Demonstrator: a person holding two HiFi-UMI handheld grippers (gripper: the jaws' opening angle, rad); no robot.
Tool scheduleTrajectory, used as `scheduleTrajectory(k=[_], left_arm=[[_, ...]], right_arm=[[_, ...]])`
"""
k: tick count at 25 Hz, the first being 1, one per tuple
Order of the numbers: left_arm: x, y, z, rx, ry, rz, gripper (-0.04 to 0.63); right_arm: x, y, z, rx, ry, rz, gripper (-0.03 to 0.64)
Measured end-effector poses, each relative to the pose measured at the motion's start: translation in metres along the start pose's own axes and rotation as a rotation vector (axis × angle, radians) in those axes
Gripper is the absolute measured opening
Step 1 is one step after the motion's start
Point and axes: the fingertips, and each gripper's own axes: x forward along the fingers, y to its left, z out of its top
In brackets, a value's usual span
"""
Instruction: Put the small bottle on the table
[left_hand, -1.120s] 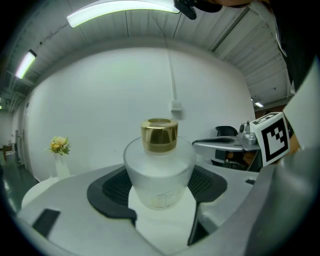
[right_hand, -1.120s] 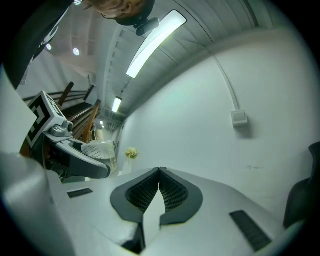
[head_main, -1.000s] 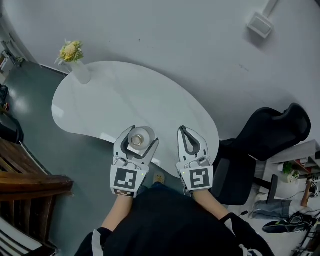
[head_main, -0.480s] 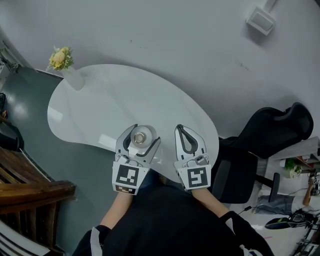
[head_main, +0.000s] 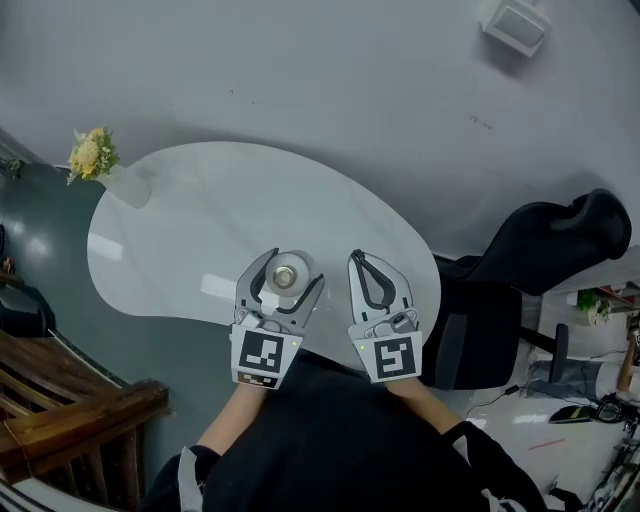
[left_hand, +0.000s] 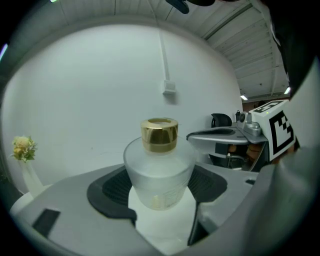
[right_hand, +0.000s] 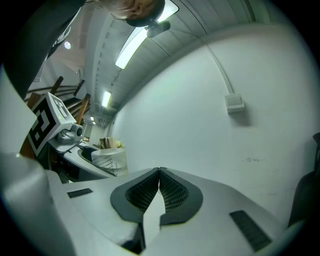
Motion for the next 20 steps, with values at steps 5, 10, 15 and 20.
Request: scheduleTrajectory(k=[5, 10, 15, 20], left_arm=[[0.028, -0.002, -0.007, 0.024, 0.015, -0.044, 0.333], [0.060, -0.007, -0.017, 0.036, 0.044, -0.101, 0.333], [0.085, -0.016, -0.029, 0.052, 0.060, -0.158, 0.333], [0.106, -0.024, -0.040, 0.062, 0.070, -0.198, 0.333]], right_arm=[[0.007, -0.015, -0.015, 0.004, 0.030, -0.039, 0.023], [0.014, -0.032, -0.034, 0.032, 0.059, -0.076, 0.023], [0.019, -0.045, -0.056, 0.048, 0.100, -0.102, 0.023], [0.023, -0.058, -0.072, 0.034, 0.087, -0.124, 0.023]])
